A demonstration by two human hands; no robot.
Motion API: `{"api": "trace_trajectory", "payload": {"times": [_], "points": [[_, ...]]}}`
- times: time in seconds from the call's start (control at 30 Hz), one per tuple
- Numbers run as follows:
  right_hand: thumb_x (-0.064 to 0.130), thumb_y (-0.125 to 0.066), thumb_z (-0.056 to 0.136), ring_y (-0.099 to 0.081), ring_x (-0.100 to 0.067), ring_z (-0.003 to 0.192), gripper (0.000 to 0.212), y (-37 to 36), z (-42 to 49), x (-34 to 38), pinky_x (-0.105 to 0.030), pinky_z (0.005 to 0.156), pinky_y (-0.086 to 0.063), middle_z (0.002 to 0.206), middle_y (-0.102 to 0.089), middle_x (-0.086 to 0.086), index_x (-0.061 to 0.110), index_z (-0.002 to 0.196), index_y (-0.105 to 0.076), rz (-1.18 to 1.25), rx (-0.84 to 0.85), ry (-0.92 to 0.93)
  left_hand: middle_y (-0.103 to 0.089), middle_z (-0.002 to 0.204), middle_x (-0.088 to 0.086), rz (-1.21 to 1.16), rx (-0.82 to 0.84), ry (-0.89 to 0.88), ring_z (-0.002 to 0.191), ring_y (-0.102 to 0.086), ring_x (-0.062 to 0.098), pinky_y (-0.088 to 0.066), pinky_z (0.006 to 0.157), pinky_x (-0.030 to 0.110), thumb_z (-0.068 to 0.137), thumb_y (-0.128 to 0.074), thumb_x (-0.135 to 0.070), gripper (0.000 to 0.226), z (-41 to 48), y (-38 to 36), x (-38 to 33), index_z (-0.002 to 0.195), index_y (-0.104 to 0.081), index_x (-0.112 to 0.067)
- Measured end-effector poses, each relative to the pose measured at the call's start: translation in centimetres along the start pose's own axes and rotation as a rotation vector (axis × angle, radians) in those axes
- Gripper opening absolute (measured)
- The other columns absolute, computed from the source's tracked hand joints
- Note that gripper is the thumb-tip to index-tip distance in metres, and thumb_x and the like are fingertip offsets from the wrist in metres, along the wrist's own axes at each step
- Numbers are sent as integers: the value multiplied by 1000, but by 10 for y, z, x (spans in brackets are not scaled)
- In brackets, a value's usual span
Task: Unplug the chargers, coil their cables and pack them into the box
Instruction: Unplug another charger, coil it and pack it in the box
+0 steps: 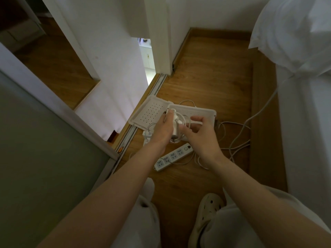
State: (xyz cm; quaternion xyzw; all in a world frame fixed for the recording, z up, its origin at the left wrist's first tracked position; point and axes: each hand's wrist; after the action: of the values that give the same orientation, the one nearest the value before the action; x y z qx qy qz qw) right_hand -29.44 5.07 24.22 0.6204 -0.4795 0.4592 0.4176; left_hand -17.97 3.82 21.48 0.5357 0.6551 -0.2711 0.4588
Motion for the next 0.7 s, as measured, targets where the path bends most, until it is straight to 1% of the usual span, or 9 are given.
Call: {"api": "trace_trajectory", "payload": {"times": [0.1, 0.2, 0.27, 0.33, 0.43, 0.5, 0.57, 0.63, 0.7], "points": [[5, -61, 87, -68, -16, 83, 34, 0, -2, 3, -23, 64, -57, 101, -66, -5, 17, 115, -45, 7, -26, 73, -61, 114, 6, 7, 20, -40, 95, -61, 19, -51, 66, 28, 100, -25, -49, 45, 0, -5, -2, 126, -51, -23], [0, -54, 90, -69, -23, 83, 32, 2, -1, 5, -39, 72, -59, 101, -69, -9, 16, 117, -45, -18, 63, 100, -63, 111, 6, -28, 43, -33, 90, -62, 17, -51, 65, 29, 101, -24, -49, 47, -1, -6, -3, 127, -53, -23], [-2, -49, 92, -68, -20, 82, 31, 5, 2, 5, -33, 70, -58, 102, -67, -10, 14, 119, -49, -55, 162, 129, -65, 108, 8, -15, 52, -31, 87, -63, 18, -54, 69, 31, 100, -25, -49, 46, -2, -5, -2, 125, -54, -23], [0, -49, 92, -63, -11, 77, 31, 8, 5, 4, -19, 63, -53, 105, -64, -4, 17, 116, -57, -231, 237, 196, -63, 109, 7, 11, 64, -22, 92, -62, 19, -53, 78, 34, 99, -27, -50, 46, -1, -3, 0, 123, -52, -21], [8, -54, 91, -54, 0, 66, 21, 10, 7, 1, -9, 58, -44, 86, -61, 9, 20, 106, -62, -452, 250, 276, -62, 111, 8, 29, 59, -20, 97, -60, 20, -50, 76, 32, 99, -29, -50, 47, 1, -1, 4, 121, -53, -16], [13, -58, 90, -53, 4, 70, 14, 11, 5, 0, -2, 62, -41, 82, -56, 15, 21, 101, -61, -542, 244, 313, -61, 119, 10, 59, 58, -24, 107, -58, 24, -50, 88, 38, 97, -30, -53, 51, 3, -1, 5, 125, -52, -16], [14, -58, 90, -50, 4, 73, 12, 12, 6, -3, -3, 62, -40, 86, -55, 13, 19, 100, -59, -621, 213, 356, -59, 122, 11, 101, 51, -27, 111, -57, 27, -47, 97, 46, 93, -29, -59, 57, 3, -2, 5, 127, -51, -19], [12, -55, 92, -46, 3, 75, 12, 10, 6, -5, -2, 62, -37, 101, -50, 7, 15, 103, -59, -678, 138, 391, -57, 125, 12, 157, 23, -40, 114, -56, 30, -45, 98, 50, 87, -28, -65, 66, 4, -4, 5, 130, -49, -21], [7, -52, 93, -44, 4, 81, 15, 9, 7, -3, 2, 64, -37, 115, -45, 1, 9, 107, -58, -653, 83, 380, -57, 125, 12, 214, 7, -76, 114, -55, 30, -44, 98, 51, 89, -28, -62, 62, 5, -5, 6, 130, -48, -20]]}}
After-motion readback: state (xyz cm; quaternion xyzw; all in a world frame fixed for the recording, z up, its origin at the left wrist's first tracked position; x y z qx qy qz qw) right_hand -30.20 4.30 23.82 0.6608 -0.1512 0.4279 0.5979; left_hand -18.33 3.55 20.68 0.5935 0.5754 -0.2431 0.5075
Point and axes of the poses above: each hand's wrist, its own z-axis towards the middle knuckle, its own y-axis out of the back of the hand, x = y × z
